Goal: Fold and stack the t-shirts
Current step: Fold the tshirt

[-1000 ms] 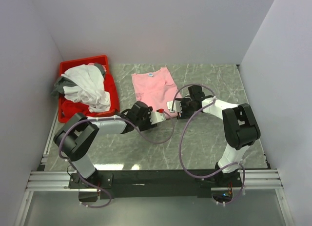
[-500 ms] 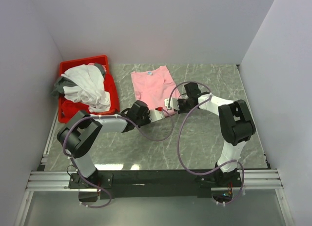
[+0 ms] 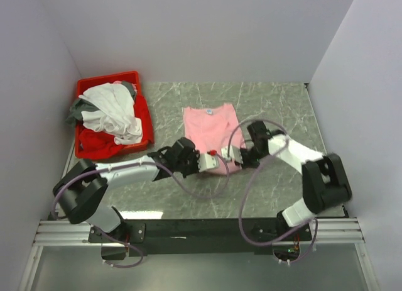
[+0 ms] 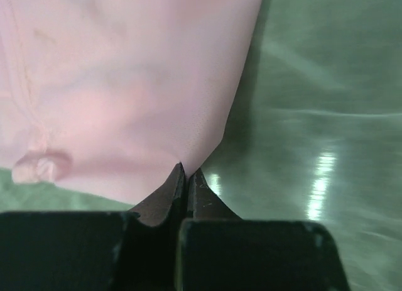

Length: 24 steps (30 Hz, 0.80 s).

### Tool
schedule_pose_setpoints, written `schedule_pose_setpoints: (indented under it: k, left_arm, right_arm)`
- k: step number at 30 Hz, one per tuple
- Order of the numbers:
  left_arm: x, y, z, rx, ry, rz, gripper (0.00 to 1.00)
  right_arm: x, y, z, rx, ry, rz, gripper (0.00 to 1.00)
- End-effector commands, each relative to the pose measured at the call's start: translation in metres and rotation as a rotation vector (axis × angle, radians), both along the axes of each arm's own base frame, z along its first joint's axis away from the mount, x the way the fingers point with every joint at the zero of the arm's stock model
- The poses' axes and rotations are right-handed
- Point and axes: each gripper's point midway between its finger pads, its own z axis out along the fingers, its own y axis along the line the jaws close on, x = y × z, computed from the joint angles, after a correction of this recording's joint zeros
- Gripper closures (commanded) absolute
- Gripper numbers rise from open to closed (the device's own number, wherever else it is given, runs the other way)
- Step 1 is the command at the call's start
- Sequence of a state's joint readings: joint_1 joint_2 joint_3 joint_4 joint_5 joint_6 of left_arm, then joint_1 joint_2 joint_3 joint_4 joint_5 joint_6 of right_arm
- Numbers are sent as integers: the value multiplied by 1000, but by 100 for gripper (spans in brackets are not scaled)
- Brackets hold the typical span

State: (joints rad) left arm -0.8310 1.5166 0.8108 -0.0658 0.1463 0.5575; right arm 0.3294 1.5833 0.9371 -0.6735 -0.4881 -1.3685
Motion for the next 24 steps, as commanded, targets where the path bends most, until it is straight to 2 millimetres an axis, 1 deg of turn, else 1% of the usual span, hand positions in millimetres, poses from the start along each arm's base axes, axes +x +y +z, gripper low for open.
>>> schedule_pose_setpoints:
  k: [1, 2, 3, 4, 5, 6, 7, 8, 11, 12, 13, 14, 15, 16, 17, 18, 19, 20, 21, 22, 23, 24]
  left_arm:
    - [-80, -18, -1, -46, 202, -140, 100]
    - [-93, -21, 1, -54, 220, -158, 100]
    - [-105, -21, -2, -56, 242, -171, 100]
    - [-122, -26, 2, -75, 266, -197, 100]
    - [-132, -26, 0, -75, 286, -213, 100]
    - [-137, -25, 0, -75, 293, -215, 100]
    - [-143, -25, 0, -63, 279, -230, 100]
    - [-144, -26, 2, -68, 281, -237, 100]
    - [-130, -26, 8, -58, 206, -233, 100]
    - [-123, -27, 12, -63, 180, -230, 100]
    - [-109, -25, 15, -64, 155, -221, 100]
    - [-98, -27, 24, -80, 136, -219, 100]
    - [-89, -29, 29, -93, 116, -237, 100]
    - [-68, -22, 31, -95, 104, -195, 100]
    - [-52, -24, 41, -115, 78, -183, 100]
    - [-28, -16, 48, -127, 46, -150, 100]
    - [-16, -15, 50, -139, 46, -143, 100]
    - [1, -17, 65, -174, 21, -137, 100]
    - [26, -7, 65, -181, 8, -97, 100]
    - [35, -7, 71, -205, 7, -101, 100]
    - [52, -9, 86, -229, -20, -97, 100]
    - [73, 2, 77, -220, -6, -55, 100]
  right_arm:
    - [-83, -17, 1, 17, 144, 32, 100]
    - [-93, -20, 0, 17, 146, 21, 100]
    - [-101, -23, 6, 29, 118, 16, 100]
    - [-116, -28, -1, 22, 141, 7, 100]
    - [-122, -30, -1, 24, 143, -14, 100]
    - [-124, -31, 4, 35, 117, -28, 100]
    - [-127, -32, 4, 39, 119, -37, 100]
    - [-126, -32, 6, 43, 116, -64, 100]
    - [-106, -31, 22, 68, 73, -130, 100]
    - [-96, -30, 28, 78, 54, -148, 100]
    - [-80, -29, 42, 98, 19, -174, 100]
    - [-70, -27, 49, 111, 11, -198, 100]
    - [-59, -25, 52, 115, 15, -215, 100]
    - [-38, -23, 71, 138, -31, -234, 100]
    - [-27, -20, 78, 151, -31, -262, 100]
    - [-5, -15, 91, 166, -56, -274, 100]
    - [6, -12, 97, 174, -61, -284, 100]
    - [17, -9, 103, 188, -56, -306, 100]
    - [39, -2, 113, 204, -64, -317, 100]
    - [50, 2, 117, 213, -62, -324, 100]
    - [61, 5, 123, 223, -57, -348, 100]
    - [84, 10, 131, 240, -75, -361, 100]
